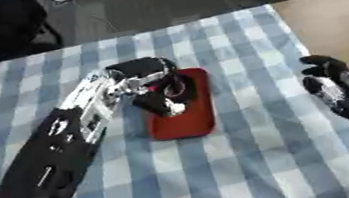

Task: Pick up objects on the table and place them in the box.

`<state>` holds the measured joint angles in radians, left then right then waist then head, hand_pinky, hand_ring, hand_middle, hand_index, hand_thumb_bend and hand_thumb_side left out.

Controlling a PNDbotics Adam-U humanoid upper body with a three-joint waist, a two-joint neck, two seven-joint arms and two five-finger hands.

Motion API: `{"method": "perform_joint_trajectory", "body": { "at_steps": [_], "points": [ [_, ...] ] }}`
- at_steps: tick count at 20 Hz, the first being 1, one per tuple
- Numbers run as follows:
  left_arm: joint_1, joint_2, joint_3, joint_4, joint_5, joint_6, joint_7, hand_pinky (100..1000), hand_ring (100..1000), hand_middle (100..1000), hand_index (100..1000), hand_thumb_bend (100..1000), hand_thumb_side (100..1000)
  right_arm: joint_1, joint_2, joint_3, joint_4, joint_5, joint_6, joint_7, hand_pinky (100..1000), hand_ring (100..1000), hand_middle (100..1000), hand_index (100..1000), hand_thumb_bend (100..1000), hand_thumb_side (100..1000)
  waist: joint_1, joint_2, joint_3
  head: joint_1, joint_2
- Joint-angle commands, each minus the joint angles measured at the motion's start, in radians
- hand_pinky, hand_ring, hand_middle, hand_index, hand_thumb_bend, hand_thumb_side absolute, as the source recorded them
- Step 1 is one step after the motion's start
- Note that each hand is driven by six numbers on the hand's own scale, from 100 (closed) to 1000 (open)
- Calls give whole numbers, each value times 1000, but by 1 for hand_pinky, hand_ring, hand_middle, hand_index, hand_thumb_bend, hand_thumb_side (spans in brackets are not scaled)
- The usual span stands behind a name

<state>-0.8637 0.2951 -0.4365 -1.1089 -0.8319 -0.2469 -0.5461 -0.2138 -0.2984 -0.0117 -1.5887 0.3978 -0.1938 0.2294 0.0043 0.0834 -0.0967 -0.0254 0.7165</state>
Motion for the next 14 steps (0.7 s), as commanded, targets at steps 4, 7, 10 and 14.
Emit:
{"method": "perform_joint_trajectory", "body": {
  "at_steps": [4,7,10,14],
  "points": [
    [-9,25,15,-22,-31,-32,4,956,912,899,789,900,864,-12,-9,-6,-12,-4,-1,1,899,837,900,919,424,872,-2,-11,3,11,9],
    [-6,26,17,-24,-45,-38,16,962,929,924,813,949,877,-12,-9,-6,-12,-5,-1,1,899,837,900,919,419,872,-2,-11,4,11,12],
    [-3,26,19,-22,-48,-40,24,964,934,933,823,966,888,-11,-9,-6,-12,-5,-1,1,899,837,900,919,420,872,-2,-11,5,11,13],
    [2,27,24,-23,-43,-37,35,969,936,933,825,949,888,-11,-9,-7,-12,-5,-1,1,899,837,900,919,420,872,-2,-12,7,10,14]
  ]
}}
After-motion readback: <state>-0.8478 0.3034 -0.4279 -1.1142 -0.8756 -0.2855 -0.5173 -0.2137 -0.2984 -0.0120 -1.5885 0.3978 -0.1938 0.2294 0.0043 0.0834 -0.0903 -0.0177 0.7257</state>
